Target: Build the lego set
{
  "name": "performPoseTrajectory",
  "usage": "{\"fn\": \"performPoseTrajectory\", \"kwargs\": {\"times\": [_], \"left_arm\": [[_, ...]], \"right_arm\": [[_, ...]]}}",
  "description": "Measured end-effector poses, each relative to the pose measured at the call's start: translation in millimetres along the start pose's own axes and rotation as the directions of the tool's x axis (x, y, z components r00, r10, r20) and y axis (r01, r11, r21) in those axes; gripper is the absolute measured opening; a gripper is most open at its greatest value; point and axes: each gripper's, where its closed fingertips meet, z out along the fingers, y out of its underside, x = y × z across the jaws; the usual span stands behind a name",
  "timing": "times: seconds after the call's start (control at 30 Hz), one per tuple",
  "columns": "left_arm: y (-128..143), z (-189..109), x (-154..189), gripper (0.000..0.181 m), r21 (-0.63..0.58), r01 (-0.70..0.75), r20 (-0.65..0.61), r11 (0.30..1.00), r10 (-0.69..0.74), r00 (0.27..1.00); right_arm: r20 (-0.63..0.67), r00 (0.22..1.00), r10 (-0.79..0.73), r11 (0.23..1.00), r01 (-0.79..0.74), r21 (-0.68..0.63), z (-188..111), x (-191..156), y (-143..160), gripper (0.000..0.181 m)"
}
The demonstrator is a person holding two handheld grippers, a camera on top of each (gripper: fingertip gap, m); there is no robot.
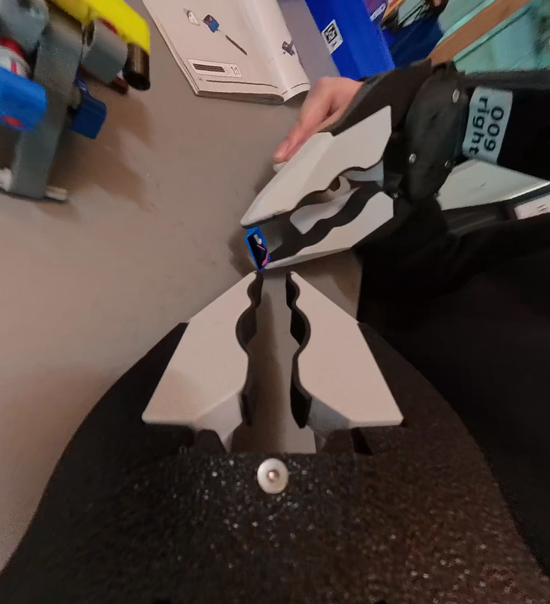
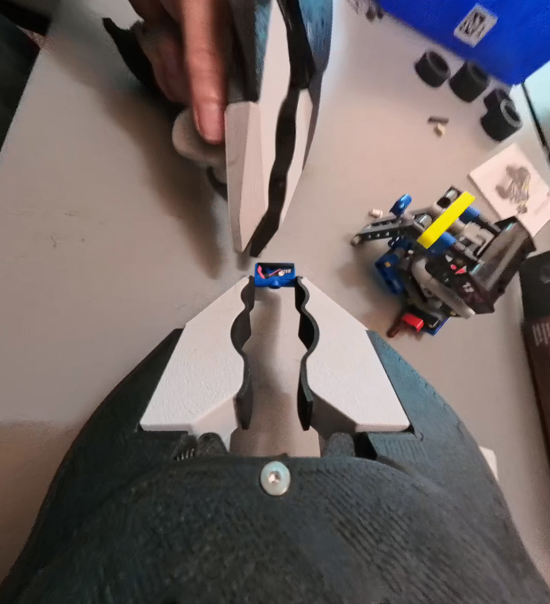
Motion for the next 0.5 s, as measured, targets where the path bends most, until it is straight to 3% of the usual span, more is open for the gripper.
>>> {"fn": "performPoseTrajectory", "kwargs": {"times": [0.2,0.5], "left_arm": [[-14,-30,-25,0.015,0.012,-0.246,0.204,0.969,0.239,0.950],[-26,-96,-50,0.011,0.104,-0.326,0.344,0.940,0.273,0.898]], "right_arm": [[0.010,0.986,0.167,0.985,-0.166,-0.052,16,5,2,0.023],[0.081,0.957,0.279,0.960,-0.277,-0.035,35,4,-10,0.025]]}}
